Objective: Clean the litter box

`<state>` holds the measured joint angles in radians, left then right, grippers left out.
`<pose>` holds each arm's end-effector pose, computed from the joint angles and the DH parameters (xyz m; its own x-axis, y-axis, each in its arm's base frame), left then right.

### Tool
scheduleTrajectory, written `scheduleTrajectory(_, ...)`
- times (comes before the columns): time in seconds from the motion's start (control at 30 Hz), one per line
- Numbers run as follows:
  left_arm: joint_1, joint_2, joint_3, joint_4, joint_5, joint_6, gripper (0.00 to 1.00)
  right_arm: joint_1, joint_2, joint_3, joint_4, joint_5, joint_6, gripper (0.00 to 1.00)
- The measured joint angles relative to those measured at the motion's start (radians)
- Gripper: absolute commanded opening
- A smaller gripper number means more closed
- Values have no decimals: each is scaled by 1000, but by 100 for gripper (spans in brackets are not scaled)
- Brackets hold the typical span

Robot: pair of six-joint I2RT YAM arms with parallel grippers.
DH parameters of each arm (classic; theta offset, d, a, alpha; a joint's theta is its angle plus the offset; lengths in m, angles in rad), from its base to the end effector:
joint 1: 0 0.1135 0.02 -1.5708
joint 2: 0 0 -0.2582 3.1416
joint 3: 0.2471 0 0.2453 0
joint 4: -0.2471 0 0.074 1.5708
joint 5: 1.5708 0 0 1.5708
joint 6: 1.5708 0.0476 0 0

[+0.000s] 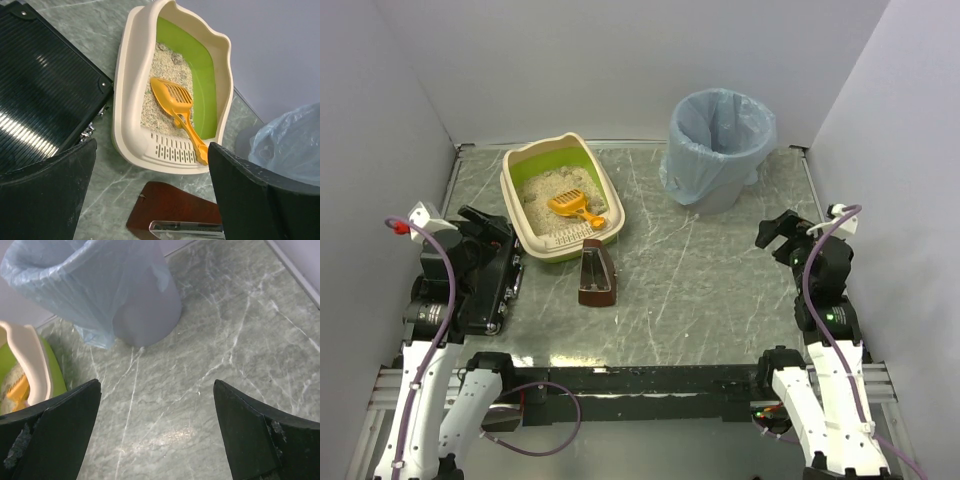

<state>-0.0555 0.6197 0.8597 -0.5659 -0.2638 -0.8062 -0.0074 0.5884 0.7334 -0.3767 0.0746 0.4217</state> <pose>0.1407 0.0046 0.3399 -0.0819 -0.6932 -0.7161 -0.3644 0.6896 -0.6259 0.1501 -0.0047 0.3227 -0.1768 0.4095 -0.8950 0.1669 0.9086 0.3828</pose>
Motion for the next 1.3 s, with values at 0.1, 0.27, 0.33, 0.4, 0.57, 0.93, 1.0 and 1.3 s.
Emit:
scheduleTrajectory(0.1,0,-1,-1,5,24,-1,97,0,-3,-20,17,-39,-19,100)
scheduleTrajectory(0.27,0,-70,-38,90,103,-3,97,0,-3,-31,43,-117,-55,100)
scheduleTrajectory(0.33,0,-127,-87,131,106,-10,97,0,-2,-31,53,-144,-66,100)
scheduleTrajectory(0.4,0,-169,-120,143,91,-24,97,0,1,-31,63,-181,-81,100)
scheduleTrajectory(0.57,0,-130,-124,129,37,-45,97,110,72,16,55,-318,-129,100)
scheduleTrajectory(0.93,0,97,-86,58,21,-56,97,938,640,491,8,-159,-316,100)
scheduleTrajectory(1.0,0,95,-86,59,37,-56,97,991,758,592,-14,-152,-375,100)
scheduleTrajectory(1.3,0,40,-89,68,84,-53,97,1003,1163,934,-192,-245,-729,100)
